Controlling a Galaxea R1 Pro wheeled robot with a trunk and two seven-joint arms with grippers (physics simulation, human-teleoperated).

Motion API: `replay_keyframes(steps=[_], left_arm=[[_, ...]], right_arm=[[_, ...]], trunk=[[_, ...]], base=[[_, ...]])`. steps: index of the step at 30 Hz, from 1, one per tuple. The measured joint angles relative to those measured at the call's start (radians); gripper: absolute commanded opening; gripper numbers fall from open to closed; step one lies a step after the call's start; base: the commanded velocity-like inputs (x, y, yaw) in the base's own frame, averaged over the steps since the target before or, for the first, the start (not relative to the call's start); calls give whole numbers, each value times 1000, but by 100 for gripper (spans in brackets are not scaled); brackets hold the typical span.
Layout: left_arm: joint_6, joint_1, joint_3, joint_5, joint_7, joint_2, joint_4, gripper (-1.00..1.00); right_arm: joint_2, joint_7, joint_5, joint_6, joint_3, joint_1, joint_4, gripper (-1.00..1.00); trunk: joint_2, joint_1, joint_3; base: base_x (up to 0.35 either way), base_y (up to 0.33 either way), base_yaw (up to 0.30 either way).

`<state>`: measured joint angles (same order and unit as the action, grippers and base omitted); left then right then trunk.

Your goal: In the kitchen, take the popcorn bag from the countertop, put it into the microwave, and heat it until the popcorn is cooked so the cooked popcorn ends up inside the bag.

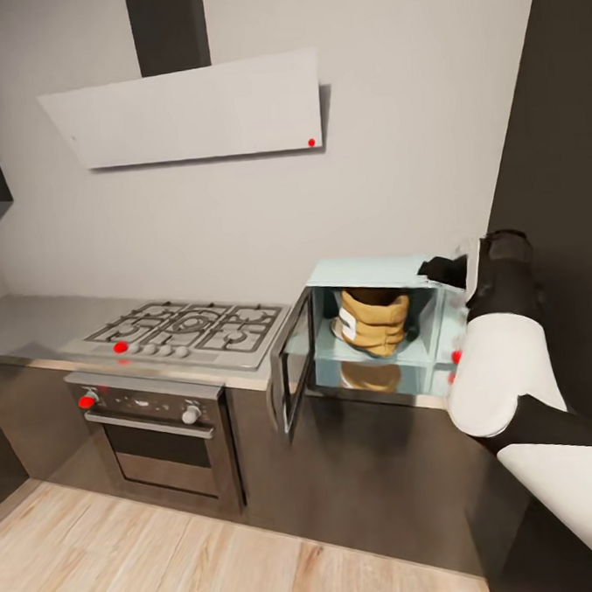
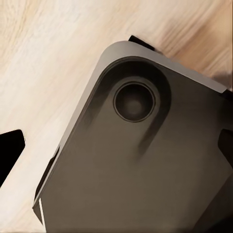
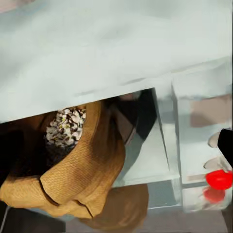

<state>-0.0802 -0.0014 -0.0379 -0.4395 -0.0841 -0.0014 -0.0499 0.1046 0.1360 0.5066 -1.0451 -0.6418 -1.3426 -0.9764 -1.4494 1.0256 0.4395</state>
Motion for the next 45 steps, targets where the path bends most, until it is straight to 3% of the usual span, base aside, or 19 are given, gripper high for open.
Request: replay_keyframes(steps=[3, 4, 6, 8, 11, 13, 16, 18, 20, 22, 36, 45], left_arm=[[0, 0, 0, 0, 0, 0, 0, 100], [0, 0, 0, 0, 0, 0, 0, 100], [0, 0, 0, 0, 0, 0, 0, 100], [0, 0, 0, 1, 0, 0, 0, 100], [1, 0, 0, 0, 0, 0, 0, 100], [1, 0, 0, 0, 0, 0, 0, 100], [0, 0, 0, 1, 0, 0, 0, 100], [0, 0, 0, 0, -1, 0, 0, 100], [0, 0, -1, -1, -1, 0, 0, 100], [-1, 0, -1, -4, -2, 0, -1, 100], [2, 0, 6, 2, 0, 3, 0, 100], [2, 0, 6, 2, 0, 3, 0, 100]], right_arm=[[0, 117, 3, 0, 1, 1, -50, 100], [3, 157, 19, 0, 12, 54, -48, 100], [23, 169, 24, 0, 77, 181, -41, 100], [47, 171, 17, 0, 160, 263, -34, 100], [66, 162, 18, 2, 173, 276, 21, 100], [69, 159, 15, 130, 174, 282, 79, 100], [68, 152, 14, 642, 174, 408, 135, 100], [68, 140, 12, 812, 171, 449, 144, 100], [68, 131, -1, 884, 159, 464, 149, 100], [68, 125, -29, 909, 146, 469, 160, 100], [68, 125, -32, 911, 145, 469, 189, 100], [68, 67, -32, 921, 145, 469, 189, 100]], trunk=[[0, 0, 0], [0, 0, 0], [0, 0, 0], [0, 0, 0], [0, 0, 0], [0, -1, 0], [0, -1, 0], [0, -1, 0], [0, -1, 0], [0, -1, 0], [0, -1, 0], [0, -1, 0]], base=[[-334, 0, 0], [-334, 0, 0], [-329, 0, 0], [-174, 0, 0], [-41, 0, 0], [-7, 0, 0], [-1, 0, 0], [0, 0, 0], [0, 0, 0], [74, 0, 0], [304, 0, 0], [322, 0, 0]])
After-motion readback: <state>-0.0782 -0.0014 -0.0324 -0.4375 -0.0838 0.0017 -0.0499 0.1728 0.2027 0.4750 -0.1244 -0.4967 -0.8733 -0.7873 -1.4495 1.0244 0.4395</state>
